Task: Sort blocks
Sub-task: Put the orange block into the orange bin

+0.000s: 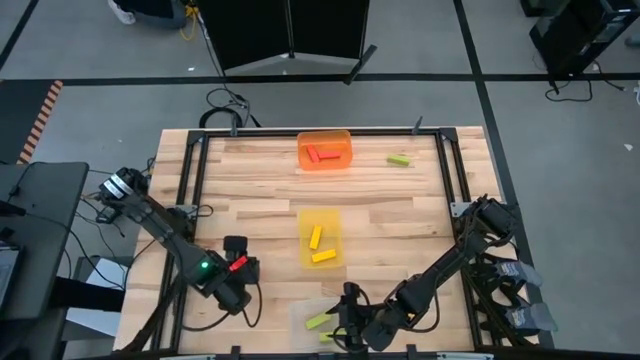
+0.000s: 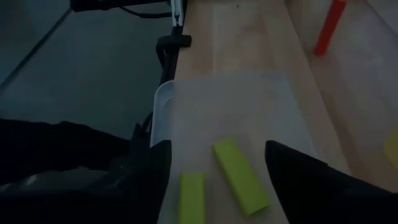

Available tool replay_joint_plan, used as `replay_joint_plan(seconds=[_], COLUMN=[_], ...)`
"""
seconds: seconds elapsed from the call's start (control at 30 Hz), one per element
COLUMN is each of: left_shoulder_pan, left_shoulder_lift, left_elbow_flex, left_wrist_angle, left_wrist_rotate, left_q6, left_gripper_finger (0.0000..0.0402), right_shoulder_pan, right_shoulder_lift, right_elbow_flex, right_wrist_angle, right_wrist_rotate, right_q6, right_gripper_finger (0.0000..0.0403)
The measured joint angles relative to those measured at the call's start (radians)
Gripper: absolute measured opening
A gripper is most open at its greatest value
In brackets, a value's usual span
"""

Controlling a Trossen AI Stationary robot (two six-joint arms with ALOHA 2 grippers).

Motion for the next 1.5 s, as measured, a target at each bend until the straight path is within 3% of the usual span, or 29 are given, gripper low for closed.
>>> replay_joint_plan(seconds=[0.2, 0.4, 0.63, 0.83, 1.0, 1.27, 1.5], left_shoulder_pan=[0.038, 0.068, 0.076, 0.081, 0.087, 0.133, 0.304], left_shoulder_lift=[0.0, 0.0, 0.0, 0.0, -0.002, -0.005, -0.055], left_elbow_flex=[-0.049, -0.134, -0.224, -0.278, -0.301, -0.278, -0.19], left_wrist_angle=[0.049, 0.171, 0.332, 0.384, 0.396, 0.42, 0.426], left_wrist_rotate=[0.009, 0.074, 0.065, 0.053, 0.073, 0.036, -0.088], left_q6=[0.034, 0.066, 0.088, 0.086, 0.09, 0.191, 0.384], left_gripper_finger=[0.0244, 0.0244, 0.0236, 0.018, 0.0063, 0.0062, 0.0062], right_shoulder_pan=[-0.018, -0.031, -0.043, -0.051, -0.057, -0.084, -0.096], right_shoulder_lift=[0.0, 0.0, -0.001, -0.002, -0.002, -0.004, -0.105], right_elbow_flex=[0.0, 0.0, 0.0, -0.001, -0.001, -0.001, -0.002], right_wrist_angle=[-0.001, -0.002, -0.008, -0.009, -0.02, -0.04, -0.184], right_wrist_rotate=[0.004, 0.004, 0.004, 0.004, 0.004, 0.004, 0.102], right_q6=[-0.008, -0.009, -0.01, -0.01, -0.01, -0.039, -0.063], right_gripper_finger=[0.0265, 0.0265, 0.0265, 0.0262, 0.026, 0.0258, 0.0249])
